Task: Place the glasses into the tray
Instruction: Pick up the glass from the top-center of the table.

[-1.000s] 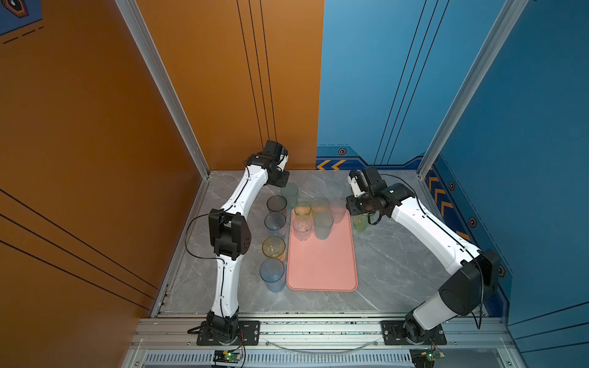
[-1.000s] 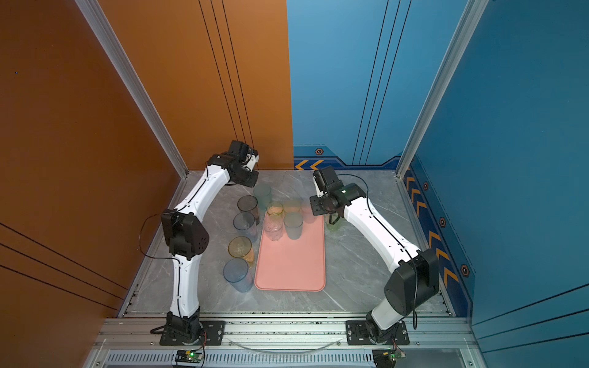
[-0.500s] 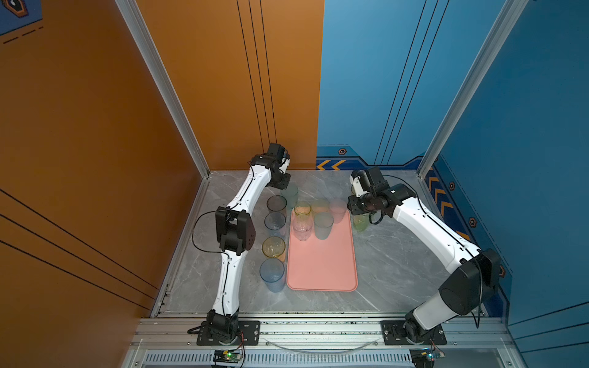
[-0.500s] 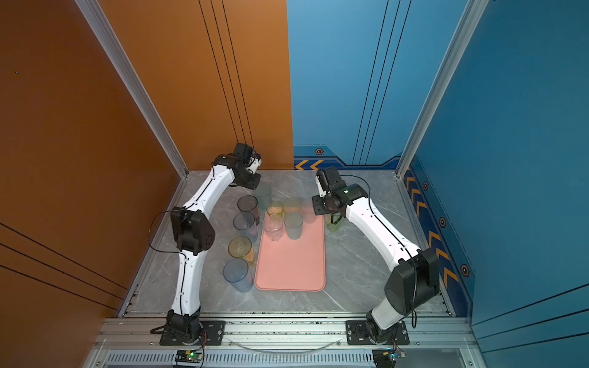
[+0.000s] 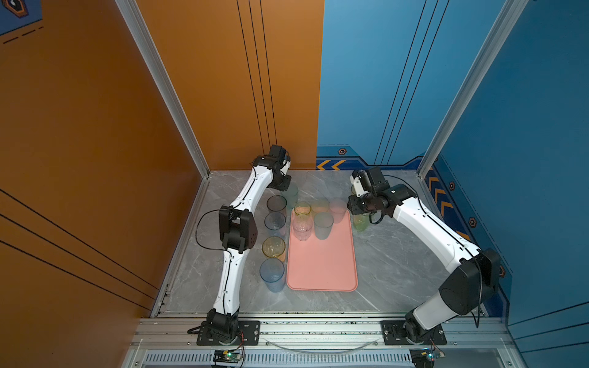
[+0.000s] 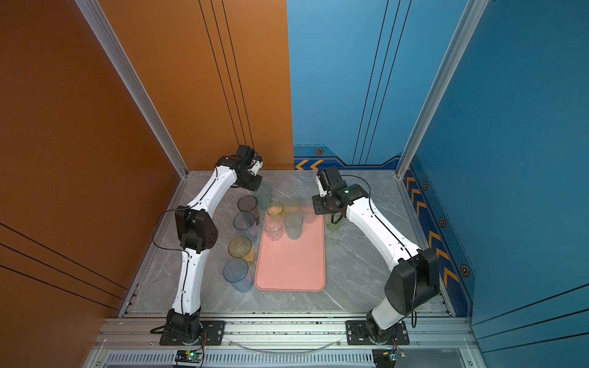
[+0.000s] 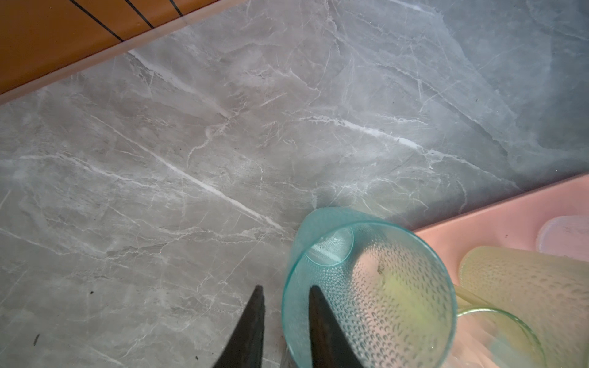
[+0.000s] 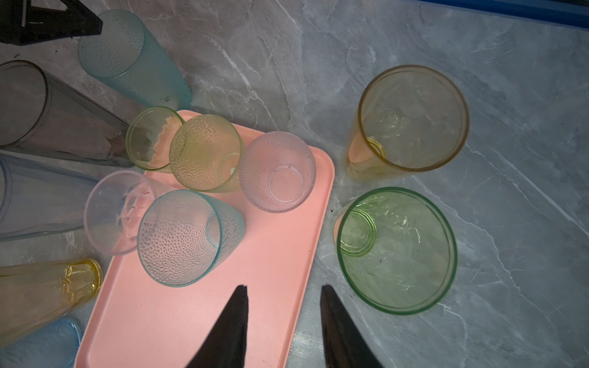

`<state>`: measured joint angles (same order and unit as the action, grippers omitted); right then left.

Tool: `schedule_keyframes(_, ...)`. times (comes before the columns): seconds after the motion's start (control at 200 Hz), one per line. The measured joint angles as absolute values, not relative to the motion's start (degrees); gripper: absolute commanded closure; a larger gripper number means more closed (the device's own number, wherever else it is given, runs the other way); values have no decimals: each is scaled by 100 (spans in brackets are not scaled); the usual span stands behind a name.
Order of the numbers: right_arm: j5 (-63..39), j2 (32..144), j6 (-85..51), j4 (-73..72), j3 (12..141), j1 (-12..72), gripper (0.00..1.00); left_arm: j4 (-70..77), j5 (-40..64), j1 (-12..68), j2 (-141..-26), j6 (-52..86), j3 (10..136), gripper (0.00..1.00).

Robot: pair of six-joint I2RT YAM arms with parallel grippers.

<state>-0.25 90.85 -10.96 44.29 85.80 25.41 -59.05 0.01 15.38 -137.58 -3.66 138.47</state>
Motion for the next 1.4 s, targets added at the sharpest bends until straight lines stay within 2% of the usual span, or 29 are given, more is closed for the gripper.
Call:
schedule_keyframes(0.285, -32, 9085, -1096, 4427, 8573, 2510, 63, -5964, 1, 1538, -13900, -368, 13847, 77)
schedule_keyframes(0.466, -51, 9085, -1096, 4421, 8558, 2508, 63, -5964, 1, 1538, -13900, -399, 13858, 88)
schedule_keyframes(1.402, -152, 8927, -1208, 4252, 8230, 2504, 63, -5996, 1, 1544, -13900, -412, 14018, 94)
